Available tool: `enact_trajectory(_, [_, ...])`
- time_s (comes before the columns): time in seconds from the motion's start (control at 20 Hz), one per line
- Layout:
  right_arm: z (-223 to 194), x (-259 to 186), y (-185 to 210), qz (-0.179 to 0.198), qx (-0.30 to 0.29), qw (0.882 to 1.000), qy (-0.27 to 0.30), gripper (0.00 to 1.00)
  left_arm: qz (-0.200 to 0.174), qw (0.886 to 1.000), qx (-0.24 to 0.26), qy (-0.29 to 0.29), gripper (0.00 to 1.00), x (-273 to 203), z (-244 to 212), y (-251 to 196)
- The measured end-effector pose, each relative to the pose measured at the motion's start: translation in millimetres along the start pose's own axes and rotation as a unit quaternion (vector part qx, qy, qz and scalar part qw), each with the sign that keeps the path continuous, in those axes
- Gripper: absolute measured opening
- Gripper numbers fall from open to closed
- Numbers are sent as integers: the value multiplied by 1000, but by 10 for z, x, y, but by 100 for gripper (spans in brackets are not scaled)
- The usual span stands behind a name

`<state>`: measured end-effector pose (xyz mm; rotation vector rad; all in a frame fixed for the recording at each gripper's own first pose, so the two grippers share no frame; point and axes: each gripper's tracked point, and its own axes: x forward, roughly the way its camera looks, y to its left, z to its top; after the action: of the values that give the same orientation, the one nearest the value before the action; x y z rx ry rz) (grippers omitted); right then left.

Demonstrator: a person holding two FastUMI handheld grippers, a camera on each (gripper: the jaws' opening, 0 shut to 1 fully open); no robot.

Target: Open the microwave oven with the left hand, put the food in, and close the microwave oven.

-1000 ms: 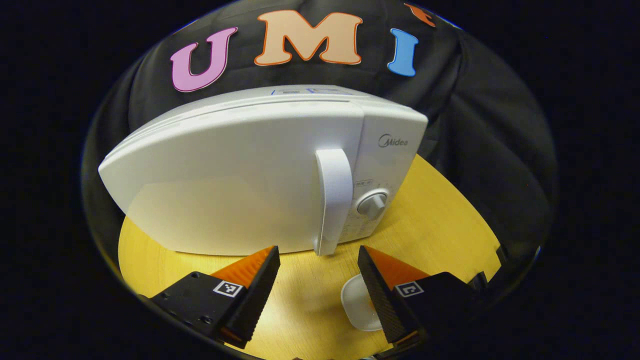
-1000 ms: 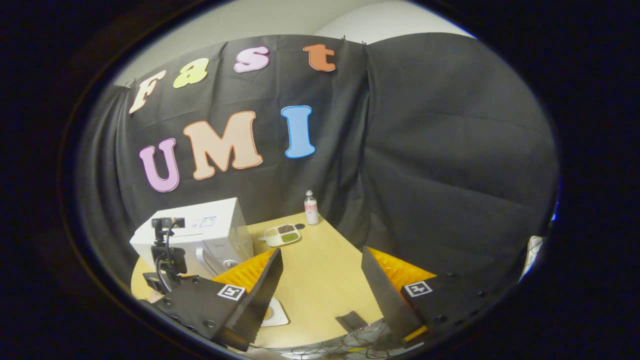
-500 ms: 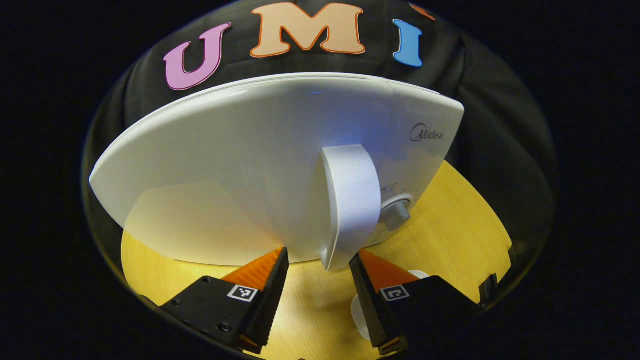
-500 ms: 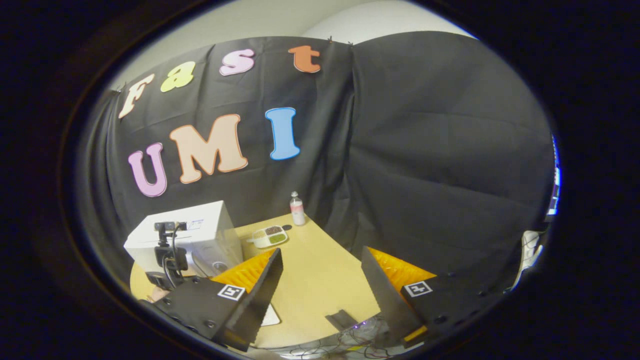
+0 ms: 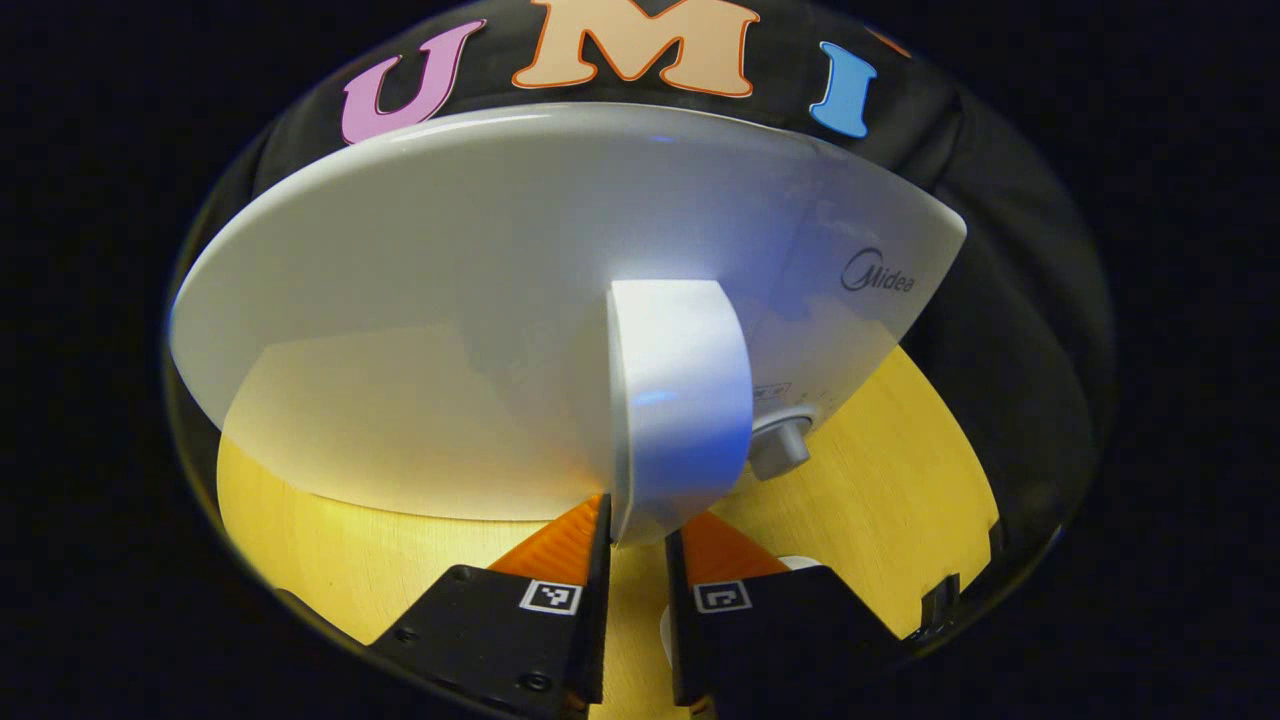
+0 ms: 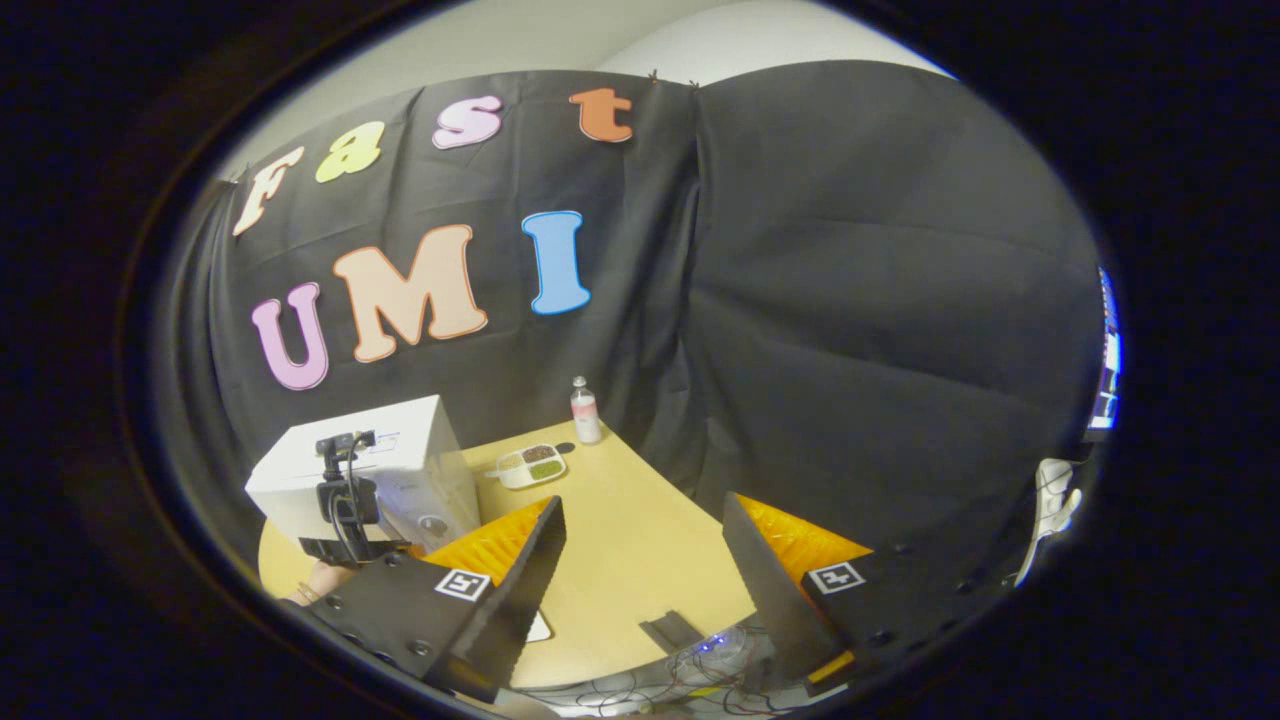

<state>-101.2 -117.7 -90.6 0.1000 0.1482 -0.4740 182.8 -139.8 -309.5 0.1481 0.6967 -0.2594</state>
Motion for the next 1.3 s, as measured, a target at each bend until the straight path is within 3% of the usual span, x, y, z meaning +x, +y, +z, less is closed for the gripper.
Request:
enact_trajectory(0.4, [-104, -121, 67, 16, -7, 1000, 17, 99, 19, 999, -15, -31, 12, -24, 2, 13])
enact_trajectory(0.85, [-315, -117, 133, 50, -24, 997, 54, 99, 13, 999, -15, -34, 4, -57, -16, 1])
enact_trajectory(0.9, [-311, -104, 152, 55, -24, 997, 56, 92, 14, 999, -18, -36, 3, -57, -16, 3])
enact_trajectory(1.15, [-333, 14, 217, 72, -43, 994, 64, 92, 20, 999, -29, -40, 3, -80, -23, 10])
enact_trajectory(1.2, [-338, 39, 248, 77, -46, 994, 66, 92, 24, 999, -38, -23, 1, -173, -158, -7])
enact_trajectory(1.3, [-349, 100, 322, 90, -48, 992, 71, 92, 23, 998, -32, -44, 1, -362, -297, 12])
